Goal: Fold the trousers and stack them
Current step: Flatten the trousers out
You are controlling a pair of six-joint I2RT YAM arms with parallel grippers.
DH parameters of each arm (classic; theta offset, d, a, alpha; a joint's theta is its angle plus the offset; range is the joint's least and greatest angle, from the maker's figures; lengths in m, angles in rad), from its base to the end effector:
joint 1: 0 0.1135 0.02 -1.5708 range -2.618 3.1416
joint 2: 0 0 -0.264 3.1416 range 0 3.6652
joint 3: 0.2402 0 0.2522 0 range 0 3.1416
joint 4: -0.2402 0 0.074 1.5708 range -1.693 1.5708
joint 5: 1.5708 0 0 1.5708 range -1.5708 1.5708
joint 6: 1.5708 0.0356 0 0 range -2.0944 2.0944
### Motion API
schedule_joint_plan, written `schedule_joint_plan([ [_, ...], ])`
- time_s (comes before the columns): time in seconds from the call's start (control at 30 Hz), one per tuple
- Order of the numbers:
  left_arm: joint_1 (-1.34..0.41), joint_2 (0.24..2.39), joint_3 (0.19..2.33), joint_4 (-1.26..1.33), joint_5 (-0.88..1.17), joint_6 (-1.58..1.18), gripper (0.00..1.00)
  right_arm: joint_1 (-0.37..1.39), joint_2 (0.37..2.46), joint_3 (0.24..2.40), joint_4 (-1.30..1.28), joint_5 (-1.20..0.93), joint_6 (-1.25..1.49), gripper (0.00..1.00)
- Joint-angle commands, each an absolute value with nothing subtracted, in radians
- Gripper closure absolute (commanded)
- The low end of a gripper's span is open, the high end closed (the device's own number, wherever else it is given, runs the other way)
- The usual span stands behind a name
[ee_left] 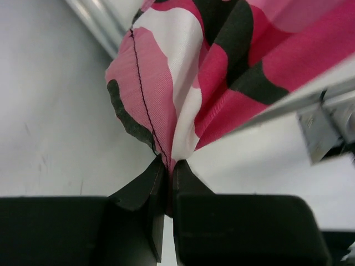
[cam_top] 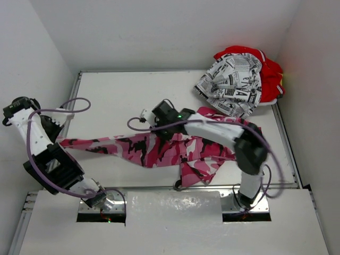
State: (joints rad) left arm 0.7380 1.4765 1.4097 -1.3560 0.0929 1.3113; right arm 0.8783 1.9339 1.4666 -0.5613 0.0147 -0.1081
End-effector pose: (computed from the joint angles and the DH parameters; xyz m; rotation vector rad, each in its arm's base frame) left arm 0.1944 0.1723 0.3116 0.8534 2.8586 0.1170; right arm 0.2660 0.3199 0.2096 -1.2367 2.3121 0.2559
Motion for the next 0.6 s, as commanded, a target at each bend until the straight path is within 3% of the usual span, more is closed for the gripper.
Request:
schedule_joint_plan([
  [0.0, 0.813, 1.401, 1.398, -1.319, -0.129, 1.517, 1.00, 0.899, 1.629, 1.324, -0.551, -0.165, -0.221, 1.00],
  [0.1, 0.827, 1.390, 1.399, -1.319, -0.150, 1.572, 1.00, 0.900, 1.515, 1.264, -0.566, -0.302, -0.192, 1.00],
  [0.2, 0.809, 1.411, 1.430, -1.318, -0.017, 1.568, 0.89, 0.873, 1.503, 1.247, -0.513, -0.328, -0.138, 1.00],
  [0.33, 0.713, 1.521, 1.485, -1.318, 0.206, 1.430, 0.80, 0.741, 1.719, 1.428, -0.486, -0.460, -0.009, 1.00],
  [0.5, 0.686, 1.889, 1.655, -1.316, 0.388, 1.163, 0.79, 0.592, 1.959, 1.594, -0.489, -0.578, 0.048, 1.00],
  [0.57, 0.686, 2.073, 1.795, -1.316, 0.432, 1.033, 0.69, 0.565, 2.063, 1.684, -0.509, -0.583, 0.071, 1.00],
])
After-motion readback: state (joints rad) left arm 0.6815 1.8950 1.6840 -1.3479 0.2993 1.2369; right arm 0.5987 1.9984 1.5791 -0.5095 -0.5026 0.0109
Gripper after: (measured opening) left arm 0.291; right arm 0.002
